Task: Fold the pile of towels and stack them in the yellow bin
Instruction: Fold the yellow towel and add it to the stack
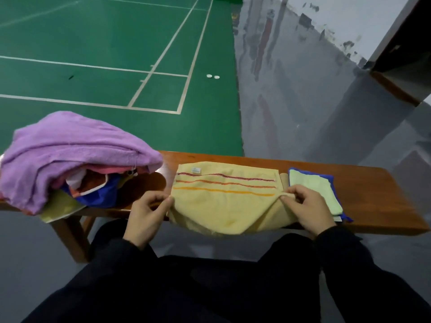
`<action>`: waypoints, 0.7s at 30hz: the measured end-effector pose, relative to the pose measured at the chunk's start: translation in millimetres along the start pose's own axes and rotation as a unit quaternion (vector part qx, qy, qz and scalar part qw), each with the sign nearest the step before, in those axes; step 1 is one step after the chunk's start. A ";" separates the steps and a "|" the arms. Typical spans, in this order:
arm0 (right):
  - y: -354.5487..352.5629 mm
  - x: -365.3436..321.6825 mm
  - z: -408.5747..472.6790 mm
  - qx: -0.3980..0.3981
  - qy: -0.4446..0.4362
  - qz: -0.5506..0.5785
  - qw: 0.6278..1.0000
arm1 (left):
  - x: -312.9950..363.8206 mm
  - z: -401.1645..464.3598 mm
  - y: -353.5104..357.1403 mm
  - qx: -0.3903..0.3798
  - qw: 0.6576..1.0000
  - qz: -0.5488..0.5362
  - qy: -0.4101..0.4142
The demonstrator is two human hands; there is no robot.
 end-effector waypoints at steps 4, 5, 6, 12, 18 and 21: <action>-16.0 -18.8 39.0 0.055 -0.037 -0.011 0.998 | 26.0 38.4 9.2 0.048 0.999 -0.012 -0.020; -18.3 -22.6 49.1 0.066 -0.041 -0.019 0.997 | 28.4 47.7 13.4 0.058 0.998 -0.017 -0.030; -20.4 -23.6 59.5 0.076 -0.040 -0.027 0.996 | 27.5 57.0 17.2 0.070 0.996 -0.027 -0.044; -17.4 -8.5 108.9 0.075 0.013 -0.077 0.994 | 8.2 97.5 38.7 0.140 0.967 -0.116 -0.180; -6.1 1.7 134.5 0.056 0.042 -0.153 0.986 | 14.2 122.6 55.4 0.148 0.966 -0.083 -0.197; 0.9 7.7 146.4 0.046 0.054 -0.184 0.980 | 10.0 135.9 59.0 0.153 0.967 -0.057 -0.197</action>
Point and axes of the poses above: each hand's wrist, its own z-axis towards the middle knuckle, its own y-axis out of the palm, x = y × z, the point moved 5 cm from there along z, towards the middle knuckle, and after that the axes turned 11 degrees about z, right-handed, at the moved point
